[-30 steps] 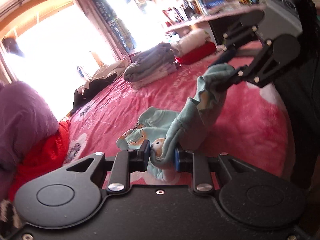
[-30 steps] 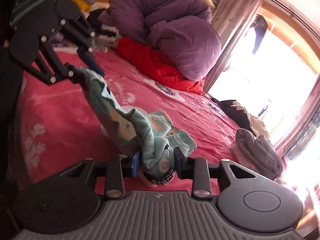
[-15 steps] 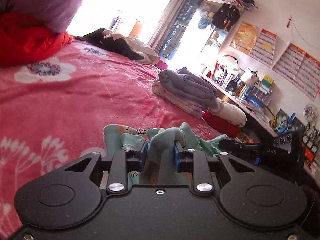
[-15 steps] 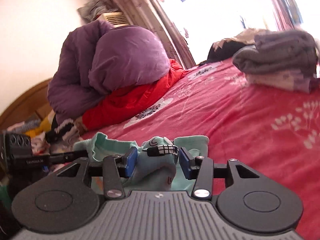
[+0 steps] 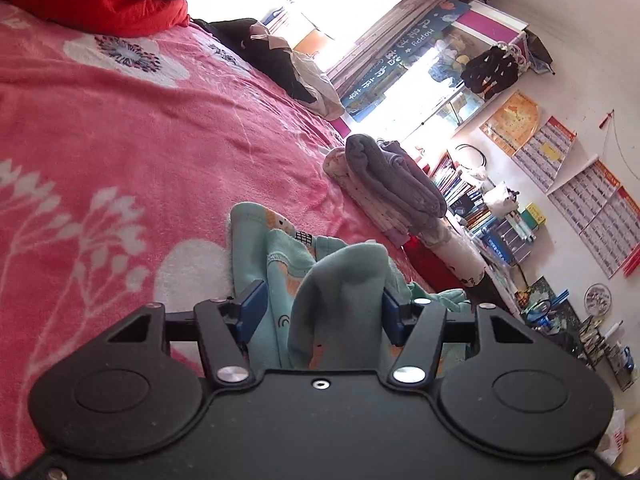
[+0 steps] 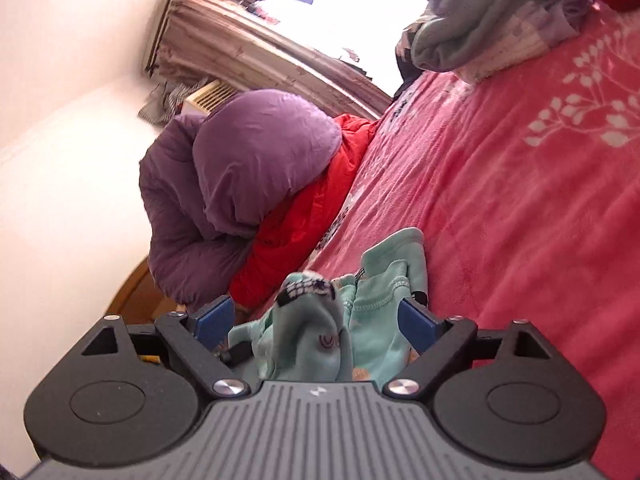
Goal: Fold clothes
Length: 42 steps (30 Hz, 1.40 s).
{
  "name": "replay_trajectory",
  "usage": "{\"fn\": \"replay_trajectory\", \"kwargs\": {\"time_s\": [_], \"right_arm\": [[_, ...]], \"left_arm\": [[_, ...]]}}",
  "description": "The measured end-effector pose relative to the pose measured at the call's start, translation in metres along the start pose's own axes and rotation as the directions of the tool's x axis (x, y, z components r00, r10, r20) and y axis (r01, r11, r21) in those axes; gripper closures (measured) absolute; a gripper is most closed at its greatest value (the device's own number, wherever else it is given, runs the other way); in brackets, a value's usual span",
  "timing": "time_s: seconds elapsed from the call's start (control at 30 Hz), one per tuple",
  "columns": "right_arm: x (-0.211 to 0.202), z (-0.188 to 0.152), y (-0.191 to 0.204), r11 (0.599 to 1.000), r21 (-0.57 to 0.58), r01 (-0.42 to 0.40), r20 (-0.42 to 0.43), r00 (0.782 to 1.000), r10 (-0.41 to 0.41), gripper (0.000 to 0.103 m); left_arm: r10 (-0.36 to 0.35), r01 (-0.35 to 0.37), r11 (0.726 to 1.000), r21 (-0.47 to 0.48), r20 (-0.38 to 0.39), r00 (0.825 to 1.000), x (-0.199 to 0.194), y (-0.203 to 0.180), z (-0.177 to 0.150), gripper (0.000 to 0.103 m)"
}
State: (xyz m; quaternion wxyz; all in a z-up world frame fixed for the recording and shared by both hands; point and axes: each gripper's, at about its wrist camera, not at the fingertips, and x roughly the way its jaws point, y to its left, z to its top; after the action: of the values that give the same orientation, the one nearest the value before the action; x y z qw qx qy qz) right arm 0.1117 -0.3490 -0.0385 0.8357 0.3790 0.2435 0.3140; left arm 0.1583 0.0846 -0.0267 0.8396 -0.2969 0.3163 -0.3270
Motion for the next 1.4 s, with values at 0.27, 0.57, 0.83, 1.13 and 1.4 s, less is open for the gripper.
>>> {"fn": "replay_trajectory", "kwargs": {"time_s": [0.27, 0.57, 0.83, 1.13, 1.4], "right_arm": [[0.021, -0.01, -0.009, 0.999, 0.008, 0.032, -0.049, 0.998, -0.031, 0.055], [0.02, -0.018, -0.003, 0.999, -0.004, 0.038, -0.091, 0.995, -0.038, 0.08], [0.039, 0.012, -0.008, 1.0, -0.012, 0.003, -0.007, 1.0, -0.003, 0.086], [0.075, 0.027, -0.041, 0.997, 0.065, 0.045, -0.006, 0.999, -0.044, 0.086], [0.084, 0.019, -0.055, 0.992, 0.107, 0.066, -0.021, 0.998, -0.064, 0.084]], "left_arm": [[-0.06, 0.066, 0.995, 0.075, -0.087, 0.994, -0.013, -0.012, -0.013, 0.04], [-0.028, 0.034, 0.997, 0.075, -0.071, 0.997, 0.013, -0.004, -0.016, 0.081], [-0.104, 0.104, 0.994, -0.039, 0.002, 0.995, 0.025, 0.018, 0.01, 0.086], [-0.088, 0.087, 0.99, -0.115, -0.008, 0.996, 0.056, 0.047, 0.026, 0.086], [-0.068, 0.061, 0.988, -0.142, -0.04, 0.997, 0.049, 0.05, 0.028, 0.079]]}}
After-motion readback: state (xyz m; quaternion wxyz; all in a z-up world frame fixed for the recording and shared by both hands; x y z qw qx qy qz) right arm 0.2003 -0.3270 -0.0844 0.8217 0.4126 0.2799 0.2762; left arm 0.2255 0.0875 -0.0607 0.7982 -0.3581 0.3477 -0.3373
